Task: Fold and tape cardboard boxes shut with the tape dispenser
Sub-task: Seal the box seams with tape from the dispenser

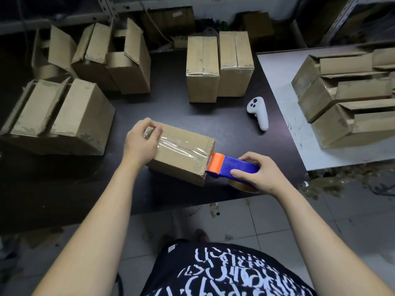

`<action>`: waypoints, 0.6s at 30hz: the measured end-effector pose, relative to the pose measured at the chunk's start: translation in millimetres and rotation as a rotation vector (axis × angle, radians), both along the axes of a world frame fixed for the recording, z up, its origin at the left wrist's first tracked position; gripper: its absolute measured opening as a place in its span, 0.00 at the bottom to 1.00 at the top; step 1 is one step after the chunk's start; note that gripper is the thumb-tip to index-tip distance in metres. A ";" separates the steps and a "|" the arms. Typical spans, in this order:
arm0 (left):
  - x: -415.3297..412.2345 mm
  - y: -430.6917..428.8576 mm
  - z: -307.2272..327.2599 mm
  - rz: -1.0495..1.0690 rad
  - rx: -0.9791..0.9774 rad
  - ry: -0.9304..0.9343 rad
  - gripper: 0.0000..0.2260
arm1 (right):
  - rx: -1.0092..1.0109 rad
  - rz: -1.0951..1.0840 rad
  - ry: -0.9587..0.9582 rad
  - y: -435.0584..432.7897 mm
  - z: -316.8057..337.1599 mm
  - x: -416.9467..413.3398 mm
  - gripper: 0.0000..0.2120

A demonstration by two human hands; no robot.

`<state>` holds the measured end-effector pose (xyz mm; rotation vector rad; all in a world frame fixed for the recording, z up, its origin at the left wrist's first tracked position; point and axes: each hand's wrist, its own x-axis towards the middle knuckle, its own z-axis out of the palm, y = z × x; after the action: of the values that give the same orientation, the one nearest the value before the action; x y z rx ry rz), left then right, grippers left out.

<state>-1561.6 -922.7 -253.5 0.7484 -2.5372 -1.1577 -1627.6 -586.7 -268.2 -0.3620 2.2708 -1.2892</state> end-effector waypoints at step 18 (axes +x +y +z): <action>18.2 -0.6 1.5 0.111 0.103 -0.025 0.15 | -0.083 -0.428 0.044 -23.1 -8.5 -8.1 0.12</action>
<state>-1543.4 -923.3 -252.0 0.9210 -2.4368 -1.2568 -1635.7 -609.7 -276.7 0.0784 2.4208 -1.5974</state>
